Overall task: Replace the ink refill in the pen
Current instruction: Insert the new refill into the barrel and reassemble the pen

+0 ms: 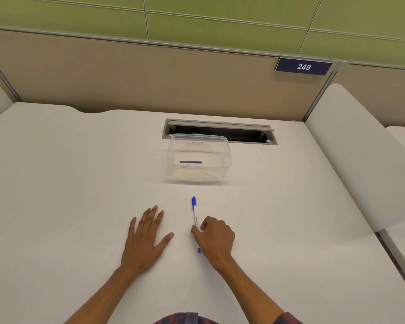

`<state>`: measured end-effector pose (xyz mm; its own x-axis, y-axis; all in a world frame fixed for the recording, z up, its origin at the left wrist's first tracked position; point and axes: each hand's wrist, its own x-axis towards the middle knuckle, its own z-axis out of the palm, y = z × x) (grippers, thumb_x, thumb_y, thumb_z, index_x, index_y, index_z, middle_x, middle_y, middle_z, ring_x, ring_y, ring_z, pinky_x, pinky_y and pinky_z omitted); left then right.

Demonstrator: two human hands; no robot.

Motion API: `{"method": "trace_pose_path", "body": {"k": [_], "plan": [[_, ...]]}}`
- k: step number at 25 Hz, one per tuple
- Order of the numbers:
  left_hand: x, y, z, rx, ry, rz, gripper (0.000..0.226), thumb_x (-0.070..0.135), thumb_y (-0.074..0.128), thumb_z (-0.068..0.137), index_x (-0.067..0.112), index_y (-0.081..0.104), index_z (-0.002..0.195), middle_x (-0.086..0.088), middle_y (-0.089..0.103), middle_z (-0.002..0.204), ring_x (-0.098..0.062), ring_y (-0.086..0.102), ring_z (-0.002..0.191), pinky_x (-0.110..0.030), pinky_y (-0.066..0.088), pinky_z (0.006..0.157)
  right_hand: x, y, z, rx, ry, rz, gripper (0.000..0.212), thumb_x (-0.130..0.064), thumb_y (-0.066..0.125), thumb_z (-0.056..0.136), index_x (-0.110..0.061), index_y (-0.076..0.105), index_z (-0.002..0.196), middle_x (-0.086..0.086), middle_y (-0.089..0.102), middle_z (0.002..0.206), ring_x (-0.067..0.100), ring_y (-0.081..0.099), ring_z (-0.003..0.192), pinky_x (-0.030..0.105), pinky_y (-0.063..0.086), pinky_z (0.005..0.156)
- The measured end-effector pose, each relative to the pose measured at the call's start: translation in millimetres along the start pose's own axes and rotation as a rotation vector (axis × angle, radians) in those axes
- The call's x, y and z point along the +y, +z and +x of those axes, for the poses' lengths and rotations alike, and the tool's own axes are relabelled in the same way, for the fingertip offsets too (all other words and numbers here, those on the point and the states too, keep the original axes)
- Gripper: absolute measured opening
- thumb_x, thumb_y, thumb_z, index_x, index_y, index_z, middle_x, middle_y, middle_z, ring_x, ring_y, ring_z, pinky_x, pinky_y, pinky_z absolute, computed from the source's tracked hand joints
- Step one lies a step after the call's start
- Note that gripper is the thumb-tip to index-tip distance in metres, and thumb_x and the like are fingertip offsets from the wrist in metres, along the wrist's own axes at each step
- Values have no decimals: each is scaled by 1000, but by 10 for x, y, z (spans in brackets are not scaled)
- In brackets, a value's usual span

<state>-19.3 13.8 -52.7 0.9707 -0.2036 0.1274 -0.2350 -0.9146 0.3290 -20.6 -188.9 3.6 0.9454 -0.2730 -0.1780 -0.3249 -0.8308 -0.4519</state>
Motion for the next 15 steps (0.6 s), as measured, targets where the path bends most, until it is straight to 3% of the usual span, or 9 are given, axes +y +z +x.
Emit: {"method": "trace_pose_path", "body": {"k": [5,15], "plan": [[-11,8,-5,-5,-2,5,75,70,19,91,25,29,150,4,23,159,-10,15,146,-38,1,117,-41,30,29,-19,-2,-19,30,-46,54,83,-21,49,67,-3,57,66,21,51,62,30,37,59],[-12,11,3,-11,-4,5,74,69,19,91,24,30,149,2,25,158,-12,16,145,-41,5,116,-54,103,81,-7,9,-21,31,-48,53,82,-20,55,69,1,68,73,21,58,64,31,44,61]]}}
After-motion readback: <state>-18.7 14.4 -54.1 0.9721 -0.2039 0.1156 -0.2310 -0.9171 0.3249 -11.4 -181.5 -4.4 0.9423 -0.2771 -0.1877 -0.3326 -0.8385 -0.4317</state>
